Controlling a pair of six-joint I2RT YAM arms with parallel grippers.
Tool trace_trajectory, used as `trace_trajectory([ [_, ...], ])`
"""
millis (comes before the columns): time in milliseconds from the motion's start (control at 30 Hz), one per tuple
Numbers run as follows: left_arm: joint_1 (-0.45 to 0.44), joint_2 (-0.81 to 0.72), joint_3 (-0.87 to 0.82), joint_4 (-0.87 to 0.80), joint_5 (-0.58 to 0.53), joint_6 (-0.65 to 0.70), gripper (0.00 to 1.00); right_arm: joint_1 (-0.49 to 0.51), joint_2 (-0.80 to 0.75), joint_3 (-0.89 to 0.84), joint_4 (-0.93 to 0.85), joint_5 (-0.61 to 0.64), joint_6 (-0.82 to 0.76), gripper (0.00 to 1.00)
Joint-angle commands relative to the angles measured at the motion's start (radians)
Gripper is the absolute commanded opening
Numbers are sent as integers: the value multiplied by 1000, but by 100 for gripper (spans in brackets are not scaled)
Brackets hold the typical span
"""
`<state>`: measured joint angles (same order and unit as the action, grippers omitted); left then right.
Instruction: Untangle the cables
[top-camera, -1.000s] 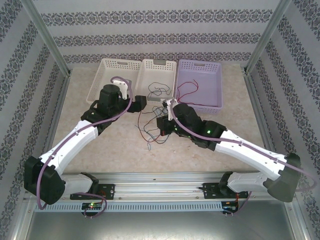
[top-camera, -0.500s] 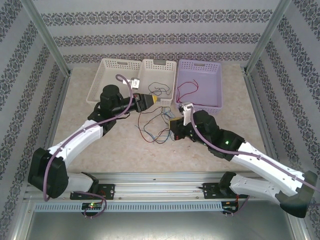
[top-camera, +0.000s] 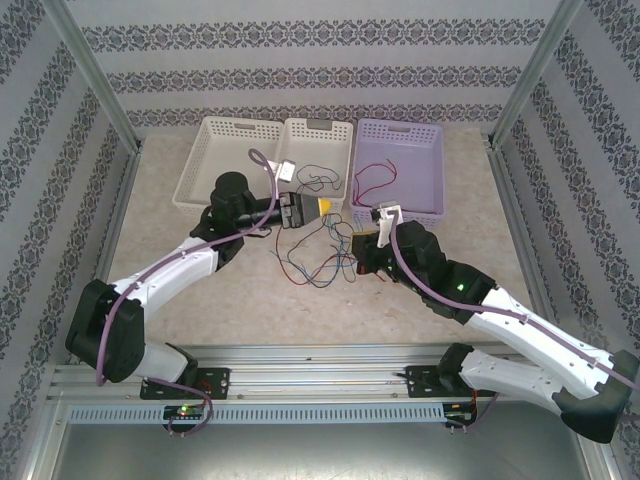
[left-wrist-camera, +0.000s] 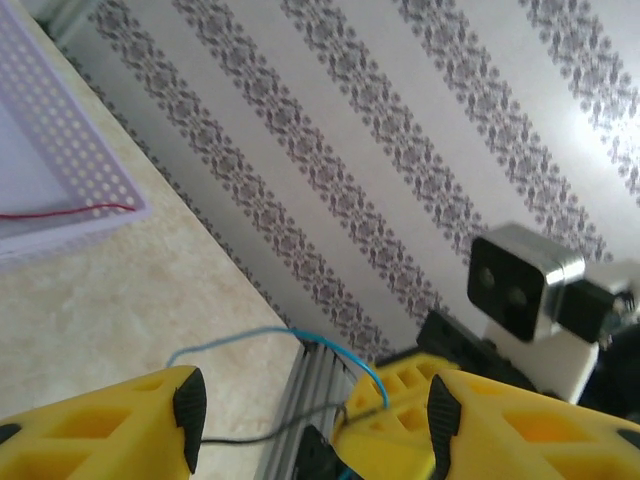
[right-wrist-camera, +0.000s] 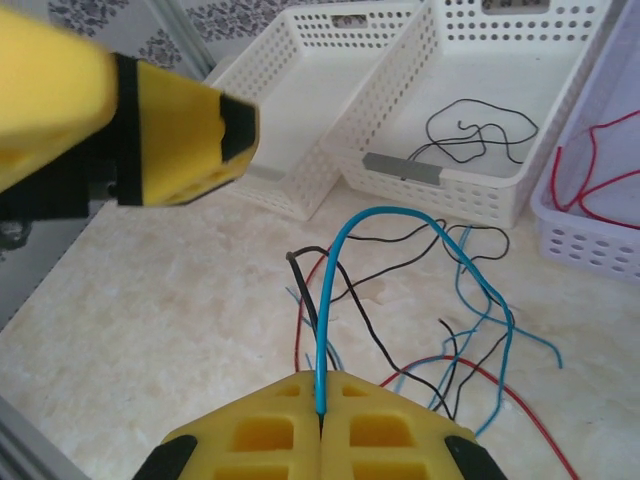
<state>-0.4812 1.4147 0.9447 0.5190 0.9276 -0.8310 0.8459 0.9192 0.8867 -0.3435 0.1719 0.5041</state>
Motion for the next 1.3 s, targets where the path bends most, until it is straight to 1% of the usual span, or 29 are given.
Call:
trace_trajectory([
  [0, -48, 3, 44, -52, 59, 89, 61, -8, -21, 3, -19, 66, 25, 0],
  [100, -71, 2, 47, -70, 70, 113, 60, -8, -27, -1, -17, 84, 34, 0],
  [200, -85, 1, 57, -113, 75, 156, 59, -8, -36, -8, -5, 73, 38, 0],
  [433, -102, -2, 75, -240, 18, 252, 62, -8, -58, -35, 51, 4, 34, 0],
  [567, -106, -6, 86, -302, -13, 301, 66, -8, -69, -48, 74, -31, 34, 0],
  [667, -112, 1, 95, -329, -20, 325, 66, -8, -78, -56, 87, -43, 34, 0],
  [767, -128, 0, 109, -404, -54, 383, 66, -8, -91, -64, 103, -59, 37, 0],
  [867, -134, 0, 108, -396, -51, 379, 67, -8, -88, -70, 117, -85, 37, 0],
  [967, -140, 4, 106, -382, -38, 375, 65, -9, -74, -72, 134, -124, 41, 0],
  [1133, -148, 6, 105, -382, -30, 381, 57, -8, -69, -73, 152, -160, 43, 0],
  [1267, -148, -20, 99, -394, -68, 404, 57, -8, -71, -79, 133, -157, 47, 0],
])
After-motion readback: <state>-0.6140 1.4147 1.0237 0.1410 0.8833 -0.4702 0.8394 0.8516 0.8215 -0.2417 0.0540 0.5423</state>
